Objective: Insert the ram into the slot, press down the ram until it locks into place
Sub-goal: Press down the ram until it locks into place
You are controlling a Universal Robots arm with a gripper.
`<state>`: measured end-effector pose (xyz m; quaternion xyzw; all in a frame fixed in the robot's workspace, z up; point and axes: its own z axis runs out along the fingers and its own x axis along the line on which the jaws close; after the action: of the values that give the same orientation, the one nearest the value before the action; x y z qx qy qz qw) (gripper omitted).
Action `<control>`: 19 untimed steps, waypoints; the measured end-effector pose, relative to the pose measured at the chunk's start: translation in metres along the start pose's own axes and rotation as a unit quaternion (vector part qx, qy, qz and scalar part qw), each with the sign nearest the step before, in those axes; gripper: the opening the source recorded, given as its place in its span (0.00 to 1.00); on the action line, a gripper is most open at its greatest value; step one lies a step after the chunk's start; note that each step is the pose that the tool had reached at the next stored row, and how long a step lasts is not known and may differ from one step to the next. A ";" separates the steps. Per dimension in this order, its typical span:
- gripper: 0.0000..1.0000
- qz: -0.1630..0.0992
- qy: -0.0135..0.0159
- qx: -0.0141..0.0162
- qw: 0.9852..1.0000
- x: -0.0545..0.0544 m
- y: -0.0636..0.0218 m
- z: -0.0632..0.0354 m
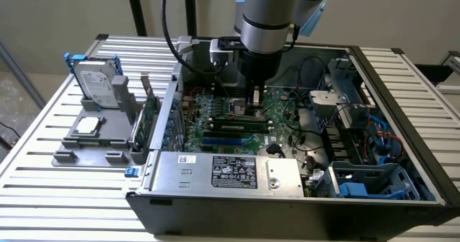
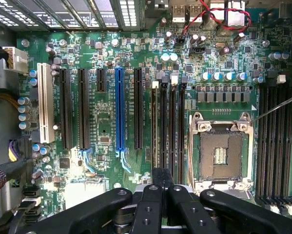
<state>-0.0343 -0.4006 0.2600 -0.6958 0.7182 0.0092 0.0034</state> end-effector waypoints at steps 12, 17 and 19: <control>0.11 0.060 -0.001 0.001 0.998 0.005 -0.0010 -0.0031; 0.11 0.095 -0.001 0.001 0.995 0.005 -0.0010 -0.0047; 0.11 0.110 -0.001 0.002 0.994 0.005 -0.0010 -0.0053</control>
<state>-0.0335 -0.4059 0.2652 -0.6125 0.7904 0.0091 0.0042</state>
